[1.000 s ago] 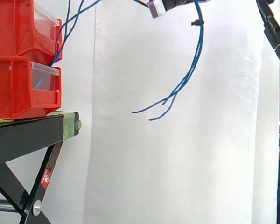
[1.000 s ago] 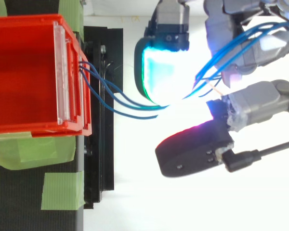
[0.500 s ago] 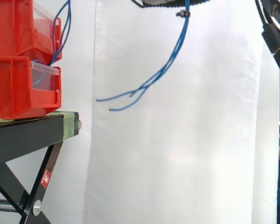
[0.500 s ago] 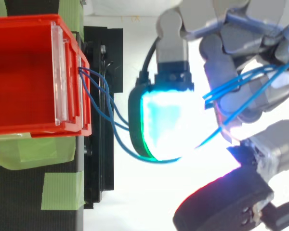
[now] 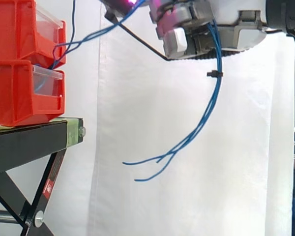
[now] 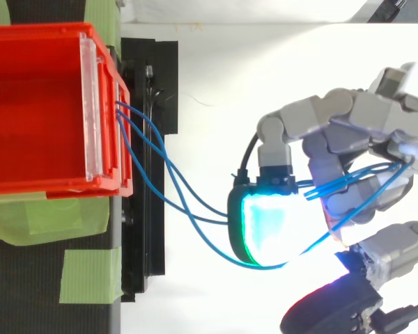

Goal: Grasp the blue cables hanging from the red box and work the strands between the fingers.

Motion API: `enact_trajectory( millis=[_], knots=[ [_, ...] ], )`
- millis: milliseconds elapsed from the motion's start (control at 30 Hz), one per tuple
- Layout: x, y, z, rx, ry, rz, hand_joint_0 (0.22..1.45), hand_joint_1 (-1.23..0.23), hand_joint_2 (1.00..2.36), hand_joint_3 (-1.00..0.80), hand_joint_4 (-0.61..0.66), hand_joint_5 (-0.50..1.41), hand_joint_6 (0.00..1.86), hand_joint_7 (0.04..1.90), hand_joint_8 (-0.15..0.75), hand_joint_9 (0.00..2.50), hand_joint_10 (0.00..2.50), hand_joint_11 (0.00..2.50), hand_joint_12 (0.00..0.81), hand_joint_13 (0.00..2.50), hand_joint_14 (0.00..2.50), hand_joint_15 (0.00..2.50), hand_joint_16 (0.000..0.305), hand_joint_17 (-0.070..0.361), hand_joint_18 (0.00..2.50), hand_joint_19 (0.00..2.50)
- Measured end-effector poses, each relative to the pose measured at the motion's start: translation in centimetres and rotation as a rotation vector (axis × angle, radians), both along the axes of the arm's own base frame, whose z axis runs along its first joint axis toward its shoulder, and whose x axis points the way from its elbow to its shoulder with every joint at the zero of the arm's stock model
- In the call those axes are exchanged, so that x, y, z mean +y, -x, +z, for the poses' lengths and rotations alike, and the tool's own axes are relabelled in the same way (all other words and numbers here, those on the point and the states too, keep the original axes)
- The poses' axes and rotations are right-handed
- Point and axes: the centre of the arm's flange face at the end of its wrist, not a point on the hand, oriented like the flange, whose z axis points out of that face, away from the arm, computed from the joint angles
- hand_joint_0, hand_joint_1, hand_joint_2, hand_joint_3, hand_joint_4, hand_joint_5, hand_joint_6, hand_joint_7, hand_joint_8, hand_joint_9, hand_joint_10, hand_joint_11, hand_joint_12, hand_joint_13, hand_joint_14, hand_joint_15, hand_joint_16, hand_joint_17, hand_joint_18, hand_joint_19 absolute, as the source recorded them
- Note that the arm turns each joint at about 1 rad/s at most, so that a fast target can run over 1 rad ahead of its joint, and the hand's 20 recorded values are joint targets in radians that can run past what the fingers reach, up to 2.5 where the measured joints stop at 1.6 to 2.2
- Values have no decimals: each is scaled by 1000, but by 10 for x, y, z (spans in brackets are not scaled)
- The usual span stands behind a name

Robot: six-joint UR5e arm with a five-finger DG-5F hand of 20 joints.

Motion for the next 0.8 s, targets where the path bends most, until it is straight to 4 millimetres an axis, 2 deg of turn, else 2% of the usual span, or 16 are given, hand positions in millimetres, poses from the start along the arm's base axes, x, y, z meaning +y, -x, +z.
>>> enact_trajectory(
  millis=[233,467,800],
  knots=[
    [1,7,-9,47,34,-25,864,-750,1017,-471,226,214,824,1326,427,717,2500,2468,519,1006,2500,1639,60,134,1381,817],
    [3,4,-26,84,52,-26,861,-751,1018,-433,211,216,835,1322,427,717,2500,2468,519,1006,2500,1639,60,134,1381,817],
    [6,0,-32,91,86,-29,861,-754,1018,-409,209,219,840,1326,427,717,2500,2468,519,1006,2500,1639,60,134,1381,817]
  ],
)
